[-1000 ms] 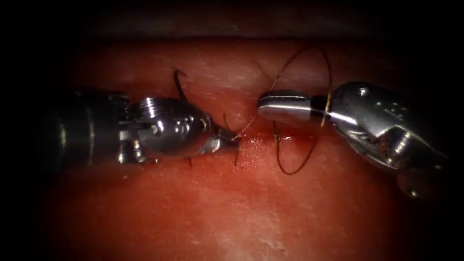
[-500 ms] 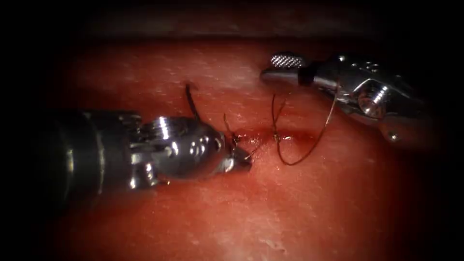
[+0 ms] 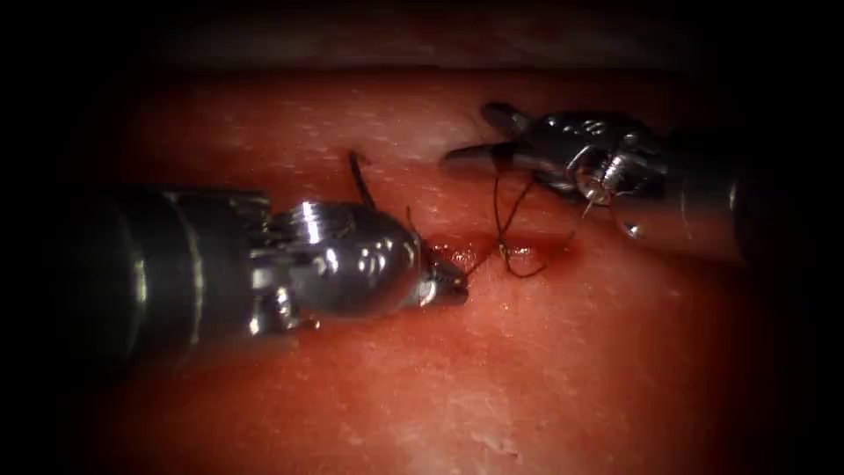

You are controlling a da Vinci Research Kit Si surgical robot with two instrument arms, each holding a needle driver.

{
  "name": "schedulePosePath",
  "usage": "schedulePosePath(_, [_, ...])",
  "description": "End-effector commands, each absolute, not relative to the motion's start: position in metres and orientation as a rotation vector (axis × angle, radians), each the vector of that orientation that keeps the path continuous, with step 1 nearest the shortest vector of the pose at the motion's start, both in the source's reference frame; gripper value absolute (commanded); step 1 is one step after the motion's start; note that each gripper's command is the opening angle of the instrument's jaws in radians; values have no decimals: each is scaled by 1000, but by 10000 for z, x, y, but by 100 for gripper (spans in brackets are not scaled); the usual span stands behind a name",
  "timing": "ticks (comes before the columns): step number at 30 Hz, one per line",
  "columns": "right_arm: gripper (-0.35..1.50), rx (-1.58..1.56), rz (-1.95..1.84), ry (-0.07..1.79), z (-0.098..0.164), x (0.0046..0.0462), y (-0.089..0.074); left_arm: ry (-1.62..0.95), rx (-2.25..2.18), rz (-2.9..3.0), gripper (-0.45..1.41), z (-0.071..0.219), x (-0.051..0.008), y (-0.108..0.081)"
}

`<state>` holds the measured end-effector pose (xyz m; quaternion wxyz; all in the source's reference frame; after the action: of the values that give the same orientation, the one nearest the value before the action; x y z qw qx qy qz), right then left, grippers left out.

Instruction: Wound Closure

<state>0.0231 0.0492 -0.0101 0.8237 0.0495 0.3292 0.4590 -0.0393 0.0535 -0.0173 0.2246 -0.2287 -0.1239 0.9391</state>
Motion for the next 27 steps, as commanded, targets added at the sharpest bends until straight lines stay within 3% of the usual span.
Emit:
schedulePosePath(1, [83,102,972,694,-90,237,494,-337,-632,2592,-35,-168,-398,537])
schedulePosePath(7, [73,99,981,673,-77,237,493,-338,-628,2593,-35,-168,-398,537])
schedulePosePath(8, [64,98,982,673,-77,238,493,-338,-628,2593,-35,-168,-398,537])
schedulePosePath(9, [39,110,978,675,-77,239,493,-339,-628,2593,-35,-168,-398,537])
schedulePosePath(10, [-35,155,965,681,-77,240,493,-339,-628,2593,-35,-168,-398,537])
schedulePosePath(18, [-35,96,966,691,-120,230,498,-331,-629,2598,-35,-169,-387,547])
schedulePosePath(27, [-35,49,961,795,-181,205,480,-290,-547,2611,-35,-147,-323,629])
